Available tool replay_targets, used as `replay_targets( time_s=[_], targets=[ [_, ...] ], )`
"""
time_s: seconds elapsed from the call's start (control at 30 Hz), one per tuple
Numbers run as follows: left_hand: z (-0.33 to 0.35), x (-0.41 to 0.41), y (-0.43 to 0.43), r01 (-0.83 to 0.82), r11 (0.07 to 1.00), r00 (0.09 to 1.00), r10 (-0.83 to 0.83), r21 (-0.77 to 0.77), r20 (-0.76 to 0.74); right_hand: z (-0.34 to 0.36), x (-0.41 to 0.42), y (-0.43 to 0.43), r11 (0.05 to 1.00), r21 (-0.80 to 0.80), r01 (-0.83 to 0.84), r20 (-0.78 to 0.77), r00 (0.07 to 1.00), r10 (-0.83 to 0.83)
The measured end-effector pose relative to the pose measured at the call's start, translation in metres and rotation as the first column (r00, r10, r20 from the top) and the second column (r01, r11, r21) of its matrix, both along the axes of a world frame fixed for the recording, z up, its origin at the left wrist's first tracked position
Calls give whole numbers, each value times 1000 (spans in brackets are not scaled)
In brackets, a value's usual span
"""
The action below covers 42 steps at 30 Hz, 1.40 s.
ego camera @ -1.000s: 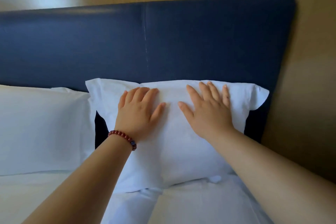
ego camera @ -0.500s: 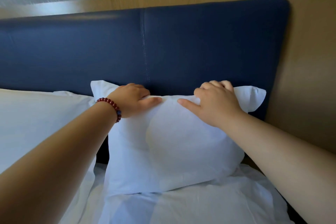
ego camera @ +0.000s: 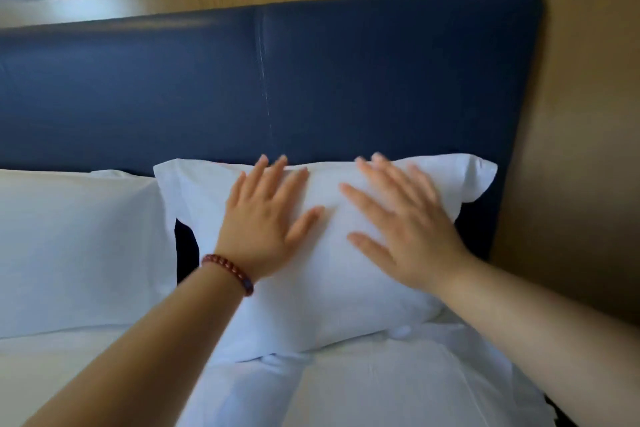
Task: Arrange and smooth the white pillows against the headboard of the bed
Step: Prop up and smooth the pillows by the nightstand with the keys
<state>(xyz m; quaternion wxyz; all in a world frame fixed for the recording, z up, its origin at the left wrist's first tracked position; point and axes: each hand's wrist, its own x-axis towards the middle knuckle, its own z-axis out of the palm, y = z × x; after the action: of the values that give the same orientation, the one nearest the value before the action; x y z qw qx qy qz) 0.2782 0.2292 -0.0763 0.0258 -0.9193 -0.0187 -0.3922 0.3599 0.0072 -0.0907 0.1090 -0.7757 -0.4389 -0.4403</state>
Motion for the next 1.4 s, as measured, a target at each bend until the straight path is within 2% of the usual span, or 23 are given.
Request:
replay_targets(
  time_s=[0.07, 0.13, 0.23, 0.3, 0.33, 0.4, 0.47, 0.53, 0.6, 0.63, 0.7, 0.77, 0.87, 0.93, 1.03, 1.1, 1.17, 1.23, 1.3, 1.4],
  targets=[
    [-17, 6, -10, -73, 997, 992, 73, 4, -101, -18, 6, 8, 990, -128, 55, -48, 997, -62],
    [-9, 16, -12, -131, 991, 979, 126, -19, -157, -19, 17, 16, 973, -168, 161, -137, 973, -184],
    [0, 10, -14, -116, 988, 990, 107, -99, -92, -5, 9, 23, 969, -47, 244, -290, 924, -247],
    [-18, -14, -21, -63, 988, 997, 67, -138, 23, -5, -17, 29, 975, 74, 208, -323, 930, -174],
    [-35, -27, -23, -54, 989, 998, 59, -139, 33, -10, -31, 31, 987, 88, 137, -281, 954, -107],
    [-69, -38, -18, -93, 988, 995, 89, -120, -36, -30, -40, 35, 998, -36, 48, -145, 988, -53],
    [-82, -33, -6, -154, 983, 986, 147, -96, -81, -43, -21, 32, 986, -110, 127, -65, 989, -135],
    [-72, -30, -6, -193, 974, 981, 189, -118, -48, -46, -10, 31, 968, -52, 246, -130, 959, -250],
    [-68, -33, -16, -146, 982, 989, 148, -119, 4, -43, -23, 35, 964, 63, 257, -271, 934, -231],
    [-75, -34, -21, -96, 993, 995, 97, -68, 14, -45, -33, 38, 971, 91, 220, -288, 939, -186],
    [-95, -34, -26, -24, 999, 999, 25, 28, -38, -65, -48, 35, 993, 17, 119, -210, 971, -113],
    [-105, -27, -22, -48, 998, 996, 50, 31, -78, -85, -41, 20, 988, -55, 141, -136, 980, -148],
    [-100, -23, -32, -79, 997, 995, 80, 15, -52, -91, -28, 0, 962, -20, 274, -274, 923, -269],
    [-101, -23, -41, -48, 996, 999, 50, 71, -19, -93, -37, -9, 972, 6, 235, -367, 905, -217],
    [-103, -11, -48, -54, 994, 996, 60, 98, -62, -106, -45, -29, 991, 74, 114, -472, 879, -66],
    [-101, 1, -49, -87, 993, 989, 96, 80, -111, -109, -42, -43, 969, 204, 140, -604, 797, 12],
    [-100, 2, -52, -108, 992, 982, 116, 58, -150, -103, -39, -51, 898, 393, 200, -754, 629, 190],
    [-97, -4, -59, -104, 995, 985, 104, 9, -135, -99, -31, -57, 798, 537, 272, -807, 440, 393],
    [-97, -7, -74, -81, 997, 989, 80, -7, -121, -103, -16, -62, 748, 566, 347, -822, 315, 475],
    [-101, 8, -87, -110, 994, 983, 113, 27, -143, -108, -1, -64, 748, 539, 388, -828, 77, 556]
  ],
)
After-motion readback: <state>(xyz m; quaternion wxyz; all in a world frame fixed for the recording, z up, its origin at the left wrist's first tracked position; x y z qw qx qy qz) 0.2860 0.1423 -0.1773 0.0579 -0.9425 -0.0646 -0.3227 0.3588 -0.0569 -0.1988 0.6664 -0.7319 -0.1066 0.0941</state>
